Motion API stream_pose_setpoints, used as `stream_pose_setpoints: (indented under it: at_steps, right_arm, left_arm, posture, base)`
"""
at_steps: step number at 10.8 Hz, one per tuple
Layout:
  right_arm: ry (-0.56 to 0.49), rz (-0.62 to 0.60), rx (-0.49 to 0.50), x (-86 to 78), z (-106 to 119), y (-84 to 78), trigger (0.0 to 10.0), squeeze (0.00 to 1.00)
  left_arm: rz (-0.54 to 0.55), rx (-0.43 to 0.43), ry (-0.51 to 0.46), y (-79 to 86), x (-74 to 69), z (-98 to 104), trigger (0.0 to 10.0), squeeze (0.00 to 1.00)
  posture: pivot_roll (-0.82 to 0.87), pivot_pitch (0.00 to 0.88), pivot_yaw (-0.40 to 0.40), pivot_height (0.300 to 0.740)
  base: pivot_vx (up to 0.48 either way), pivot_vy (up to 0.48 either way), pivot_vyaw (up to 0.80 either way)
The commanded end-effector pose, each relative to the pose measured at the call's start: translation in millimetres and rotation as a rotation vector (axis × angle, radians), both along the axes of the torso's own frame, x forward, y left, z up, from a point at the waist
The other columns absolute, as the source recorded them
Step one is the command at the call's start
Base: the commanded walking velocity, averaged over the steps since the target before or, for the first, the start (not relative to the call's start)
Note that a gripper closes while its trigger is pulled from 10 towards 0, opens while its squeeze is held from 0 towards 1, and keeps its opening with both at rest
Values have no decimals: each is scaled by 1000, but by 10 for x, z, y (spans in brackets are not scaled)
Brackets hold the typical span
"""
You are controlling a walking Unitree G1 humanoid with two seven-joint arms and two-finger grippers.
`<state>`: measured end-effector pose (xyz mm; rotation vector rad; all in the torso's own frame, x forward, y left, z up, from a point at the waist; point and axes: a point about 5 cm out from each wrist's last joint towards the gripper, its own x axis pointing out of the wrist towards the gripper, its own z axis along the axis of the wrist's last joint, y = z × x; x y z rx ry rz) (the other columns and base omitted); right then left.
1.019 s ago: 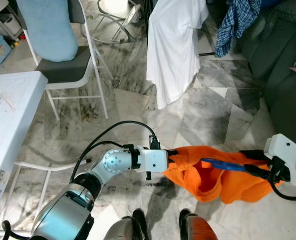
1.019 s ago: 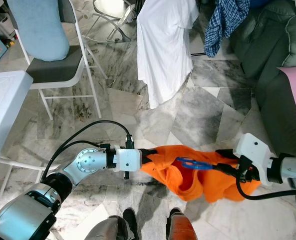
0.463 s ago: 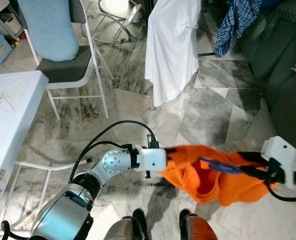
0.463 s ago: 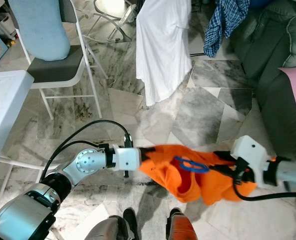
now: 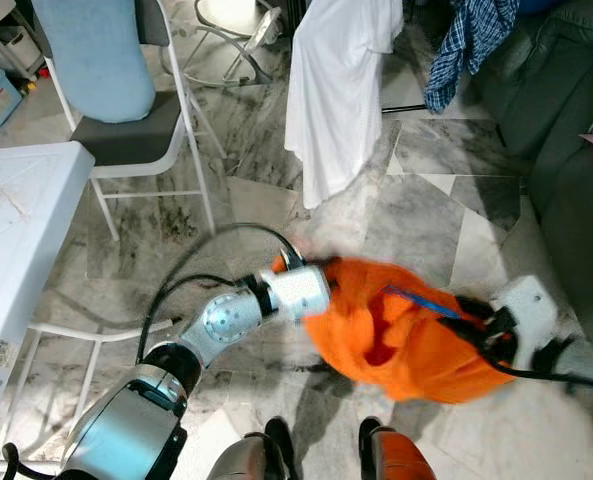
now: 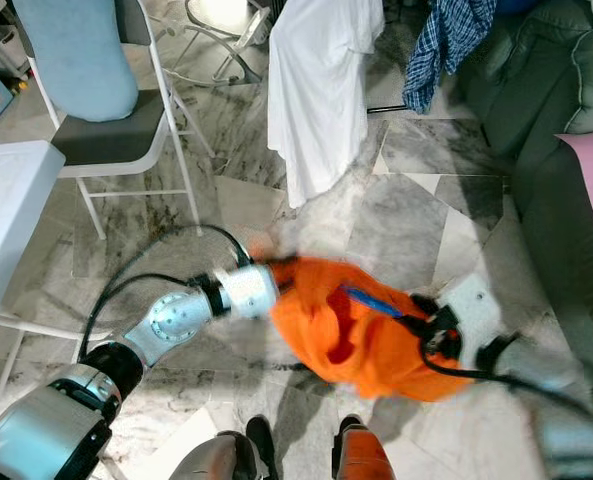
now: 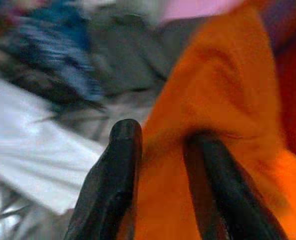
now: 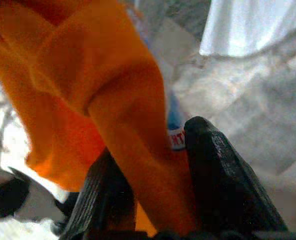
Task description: Hang hanger
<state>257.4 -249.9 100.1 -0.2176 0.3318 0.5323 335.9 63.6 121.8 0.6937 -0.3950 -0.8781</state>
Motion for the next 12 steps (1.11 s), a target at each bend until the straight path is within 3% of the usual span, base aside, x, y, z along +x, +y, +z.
stream_pose_setpoints:
  at_steps: [1,2,3,4,7,9,12]
  right_arm:
    - [7,-73,41,-36,-97,96,0,0]
    - [17,-150,66,-35,-187,143,0,0]
    - [30,-339,130,-15,-335,193,0,0]
    - [24,-449,170,3,-388,208,0,0]
    - [-69,-658,212,13,-342,222,0,0]
    - [-127,-757,255,9,-289,256,0,0]
    - [-119,-789,277,-14,-371,345,0,0]
  left_arm:
    - [81,-85,-5,126,54,58,10000,1000]
    - [145,-123,13,181,83,47,10000,1000]
    - [383,-261,165,392,166,-93,10000,1000]
    - [498,-308,268,524,152,-248,10000,1000]
    - [692,-415,410,660,21,-558,10000,1000]
    - [667,-465,457,528,-53,-630,10000,1000]
    - [780,-587,512,569,-52,-666,10000,1000]
  posture:
    - [-298,244,141,740]
    - [-298,241,137,740]
    - [-286,240,129,740]
    - [-280,241,125,740]
    - [-276,232,117,740]
    - [-278,212,113,740]
    - [-268,185,115,740]
  base:
    - [0,0,0]
    - [0,0,0]
    - [0,0,0]
    - [0,0,0]
    - [0,0,0]
    - [0,0,0]
    - [0,0,0]
